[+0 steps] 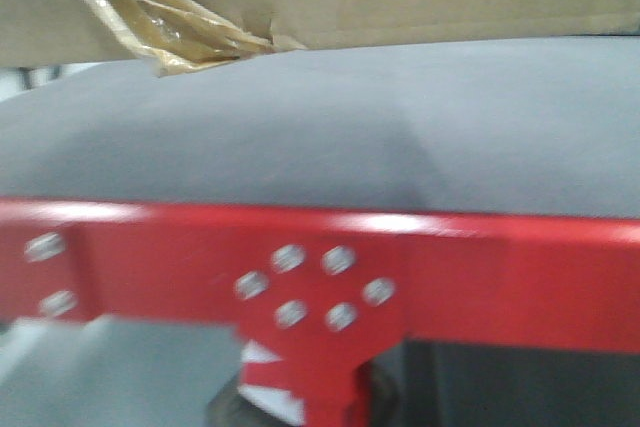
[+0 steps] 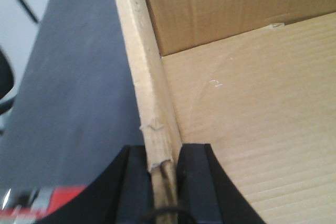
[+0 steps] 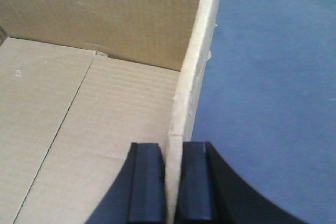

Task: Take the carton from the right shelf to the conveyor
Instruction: 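Lower the held carton onto the grey conveyor belt with both grippers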

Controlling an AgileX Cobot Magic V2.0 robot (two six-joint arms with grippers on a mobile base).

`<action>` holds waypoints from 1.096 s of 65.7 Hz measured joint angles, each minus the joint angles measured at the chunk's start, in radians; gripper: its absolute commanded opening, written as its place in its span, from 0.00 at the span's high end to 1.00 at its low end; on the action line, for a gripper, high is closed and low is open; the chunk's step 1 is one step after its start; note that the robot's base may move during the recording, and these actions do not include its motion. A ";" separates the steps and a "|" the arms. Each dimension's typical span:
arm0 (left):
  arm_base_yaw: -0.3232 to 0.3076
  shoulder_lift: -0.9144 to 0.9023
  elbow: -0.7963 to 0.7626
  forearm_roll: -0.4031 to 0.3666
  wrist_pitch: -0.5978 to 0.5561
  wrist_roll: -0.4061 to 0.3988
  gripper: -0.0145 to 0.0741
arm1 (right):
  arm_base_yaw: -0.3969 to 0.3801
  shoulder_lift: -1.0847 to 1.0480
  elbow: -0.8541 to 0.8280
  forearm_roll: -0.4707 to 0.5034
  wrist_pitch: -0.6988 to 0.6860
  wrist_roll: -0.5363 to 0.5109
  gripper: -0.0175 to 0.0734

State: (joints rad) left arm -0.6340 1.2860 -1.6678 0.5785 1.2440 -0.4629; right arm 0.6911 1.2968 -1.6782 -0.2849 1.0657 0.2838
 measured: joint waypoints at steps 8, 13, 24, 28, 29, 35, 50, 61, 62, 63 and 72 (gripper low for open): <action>-0.001 0.000 0.000 0.004 0.000 0.000 0.85 | 0.000 0.000 0.000 0.000 0.000 0.000 0.88; -0.002 0.000 0.000 0.004 0.000 0.000 0.85 | 0.000 0.000 0.000 0.000 0.000 0.000 0.88; -0.002 0.000 0.000 0.006 0.000 0.000 0.85 | 0.000 0.000 0.000 0.000 0.000 0.000 0.88; -0.002 0.000 0.000 0.006 0.000 0.000 0.85 | 0.000 0.000 0.000 0.000 0.000 0.000 0.88; -0.002 0.000 0.000 0.006 0.000 0.000 0.85 | 0.000 0.000 0.000 0.000 0.000 0.000 0.88; -0.002 0.000 0.000 0.006 0.000 0.000 0.85 | 0.000 0.000 0.000 0.000 -0.003 0.000 0.88; -0.002 0.000 0.000 0.006 0.000 0.000 0.85 | 0.000 0.000 0.000 0.000 -0.003 0.000 0.88; -0.002 0.000 0.000 0.008 0.000 0.000 0.85 | 0.000 0.000 0.000 0.000 -0.003 0.000 0.88; -0.002 0.000 0.000 0.008 0.000 0.000 0.85 | 0.000 0.000 0.000 0.000 -0.003 0.000 0.88; -0.002 0.000 0.000 0.008 0.000 0.000 0.85 | 0.000 0.000 0.000 0.000 -0.003 0.000 0.88; -0.002 0.000 0.000 0.008 0.000 0.000 0.85 | 0.000 0.000 0.000 0.000 -0.003 0.000 0.88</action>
State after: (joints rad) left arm -0.6363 1.2860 -1.6678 0.5865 1.2440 -0.4629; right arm 0.6911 1.2968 -1.6782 -0.2849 1.0630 0.2838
